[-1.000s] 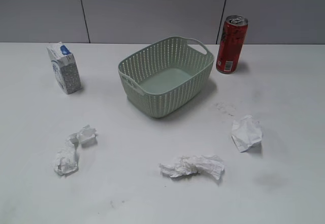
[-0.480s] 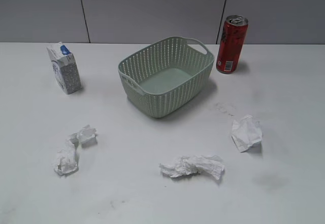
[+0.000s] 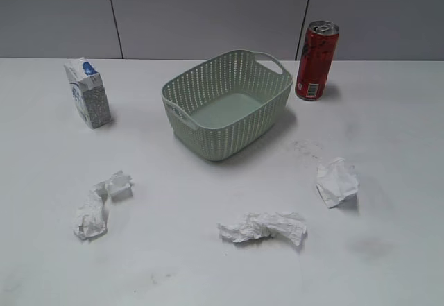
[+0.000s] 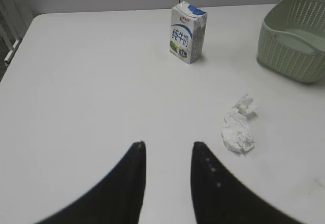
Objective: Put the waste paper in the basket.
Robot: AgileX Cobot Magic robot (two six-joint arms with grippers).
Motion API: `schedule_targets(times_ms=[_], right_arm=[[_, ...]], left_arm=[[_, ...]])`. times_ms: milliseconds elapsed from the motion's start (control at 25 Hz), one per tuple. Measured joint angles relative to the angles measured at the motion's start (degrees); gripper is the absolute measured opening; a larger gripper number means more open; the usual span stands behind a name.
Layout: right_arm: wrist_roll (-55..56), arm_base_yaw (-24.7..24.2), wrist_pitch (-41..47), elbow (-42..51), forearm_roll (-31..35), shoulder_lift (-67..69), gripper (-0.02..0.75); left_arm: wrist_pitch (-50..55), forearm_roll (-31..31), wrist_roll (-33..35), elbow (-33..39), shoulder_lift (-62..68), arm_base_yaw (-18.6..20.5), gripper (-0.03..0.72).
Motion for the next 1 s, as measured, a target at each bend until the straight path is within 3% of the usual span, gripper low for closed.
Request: schedule_targets(times_ms=[320, 760, 880, 1000], right_arm=[[-0.62, 0.00, -15.84, -0.39, 0.00, 6.26, 0.599], [-2.57, 0.00, -17.96, -6.51, 0.72, 30.52, 0.601], [-4.55, 0.00, -16.82, -10.17, 3.25, 38.42, 0.598], [-5.38, 0.00, -13.27, -14.16, 5.09, 46.82, 0.594]], left_arm=[[0.00, -0.08, 0.00, 0.00, 0.00, 0.00, 0.238], [0.00, -0.46, 0.00, 0.00, 0.00, 0.00, 0.251], [0.00, -1.44, 0.00, 0.00, 0.00, 0.00, 0.360], [0.00, -2.32, 0.00, 0.00, 0.00, 0.00, 0.571]])
